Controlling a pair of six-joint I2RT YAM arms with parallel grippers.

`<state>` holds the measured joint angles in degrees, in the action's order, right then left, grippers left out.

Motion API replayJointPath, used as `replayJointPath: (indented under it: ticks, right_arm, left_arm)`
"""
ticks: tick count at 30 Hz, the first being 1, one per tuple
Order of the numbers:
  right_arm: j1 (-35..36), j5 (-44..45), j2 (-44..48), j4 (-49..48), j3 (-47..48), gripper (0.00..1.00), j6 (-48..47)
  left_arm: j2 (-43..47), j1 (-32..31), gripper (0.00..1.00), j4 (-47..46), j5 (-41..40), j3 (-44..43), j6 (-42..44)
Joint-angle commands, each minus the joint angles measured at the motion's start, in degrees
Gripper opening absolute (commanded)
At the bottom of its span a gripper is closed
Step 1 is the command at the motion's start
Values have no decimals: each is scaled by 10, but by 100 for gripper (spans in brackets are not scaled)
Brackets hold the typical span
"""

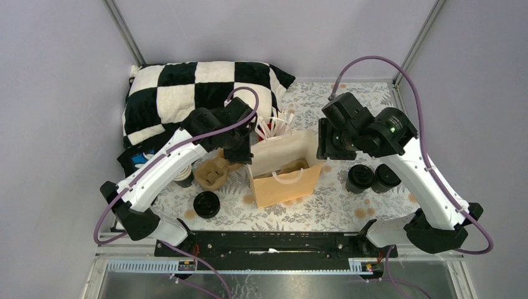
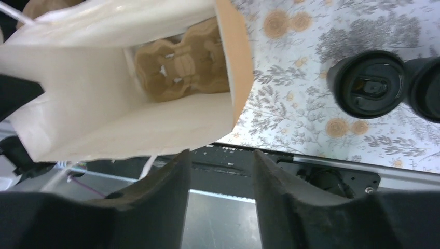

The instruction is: Pack the takeout coffee

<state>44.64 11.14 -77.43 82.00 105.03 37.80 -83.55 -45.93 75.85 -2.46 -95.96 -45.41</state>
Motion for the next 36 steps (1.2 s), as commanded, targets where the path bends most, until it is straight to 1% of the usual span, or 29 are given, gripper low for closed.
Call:
replayJointPath:
  ticks: [1,3,4,5,7,8,10,12,13,16,21,28,30,34,36]
  right_arm:
    - [-5,77,7,17,25,61,-26]
    - [-40,101,24,8,-6,73,-57]
    - [-76,103,40,-9,-31,79,-77]
    - [-133,98,61,-36,-70,85,-99]
    - [-200,76,79,-67,-117,95,-139]
    - [-232,62,77,-73,-144,99,-151]
    - [-302,23,61,-69,-207,100,-164]
    - [-343,-20,53,-80,-255,100,-161]
    - [-351,-33,55,-96,-278,100,-157]
    - [-362,-33,65,-141,-331,100,-149]
    - [-408,-70,64,-193,-405,100,-168]
    - [-411,-61,74,-246,-445,100,-171]
    - [-411,-45,71,-253,-445,100,-170]
    - [-412,-14,70,-249,-436,95,-177]
    - [-412,-15,69,-245,-434,92,-179]
  left_arm:
    - [30,1,23,6,-37,-18,2]
    - [37,1,29,6,-35,-17,-3]
    - [40,1,31,4,-32,-16,-4]
    - [42,1,33,2,-27,-16,-5]
    - [45,1,37,1,-21,-18,-6]
    - [47,1,39,0,-19,-19,-4]
    - [50,0,41,-3,-16,-20,1]
    - [59,0,42,-6,-17,-18,5]
    - [63,0,44,-8,-18,-16,7]
    - [77,0,49,-17,-7,-6,14]
    - [91,0,57,-31,9,3,25]
    - [96,0,56,-32,20,10,34]
    - [95,0,56,-33,20,8,36]
    - [97,0,54,-32,20,6,37]
    - [96,0,54,-32,21,8,35]
